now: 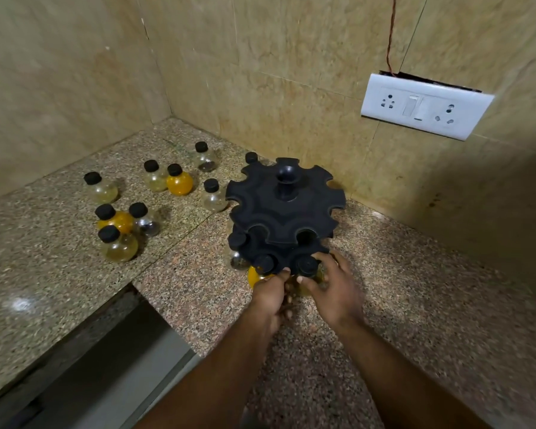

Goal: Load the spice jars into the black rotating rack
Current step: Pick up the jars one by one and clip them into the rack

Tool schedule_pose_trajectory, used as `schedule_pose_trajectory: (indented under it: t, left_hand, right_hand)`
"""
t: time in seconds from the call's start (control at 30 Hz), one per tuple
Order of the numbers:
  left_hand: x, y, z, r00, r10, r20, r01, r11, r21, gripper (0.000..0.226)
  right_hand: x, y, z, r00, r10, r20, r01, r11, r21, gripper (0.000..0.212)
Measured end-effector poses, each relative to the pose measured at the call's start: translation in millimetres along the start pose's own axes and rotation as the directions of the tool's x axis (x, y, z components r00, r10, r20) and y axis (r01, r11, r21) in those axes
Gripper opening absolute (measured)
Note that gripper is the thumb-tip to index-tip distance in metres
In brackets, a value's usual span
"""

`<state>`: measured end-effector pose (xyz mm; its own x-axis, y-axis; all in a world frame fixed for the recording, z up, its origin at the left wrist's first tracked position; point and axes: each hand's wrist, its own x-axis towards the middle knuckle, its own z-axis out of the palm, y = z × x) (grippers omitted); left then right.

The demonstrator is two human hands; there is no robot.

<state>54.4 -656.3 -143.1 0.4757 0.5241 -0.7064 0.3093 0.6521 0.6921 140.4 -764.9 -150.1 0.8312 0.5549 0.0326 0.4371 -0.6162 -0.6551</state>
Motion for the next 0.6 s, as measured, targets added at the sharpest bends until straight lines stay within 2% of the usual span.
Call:
schedule_pose_trajectory:
  t: [0.27, 0.43, 0.6]
  left_hand:
    - [7, -3, -1, 0.999, -0.030, 0.039, 0.030, 1.000, -0.006, 0.026]
    - [8, -2, -5, 0.998, -0.035, 0.049, 0.036, 0.999, -0.011, 0.025]
    - [9, 2, -12, 1.000, -0.008, -0.016, 0.008, 1.000, 0.013, 0.030]
  right_hand:
    - [13, 0, 2, 0.998, 0.053, 0.020, -0.053, 0.998, 0.017, 0.056]
    - [16, 2, 0, 0.998, 0.045, 0.041, -0.048, 0.997, 0.065, 0.070]
    - [10, -1, 3, 0.993, 0.048, 0.105, -0.053, 0.997, 0.049, 0.079]
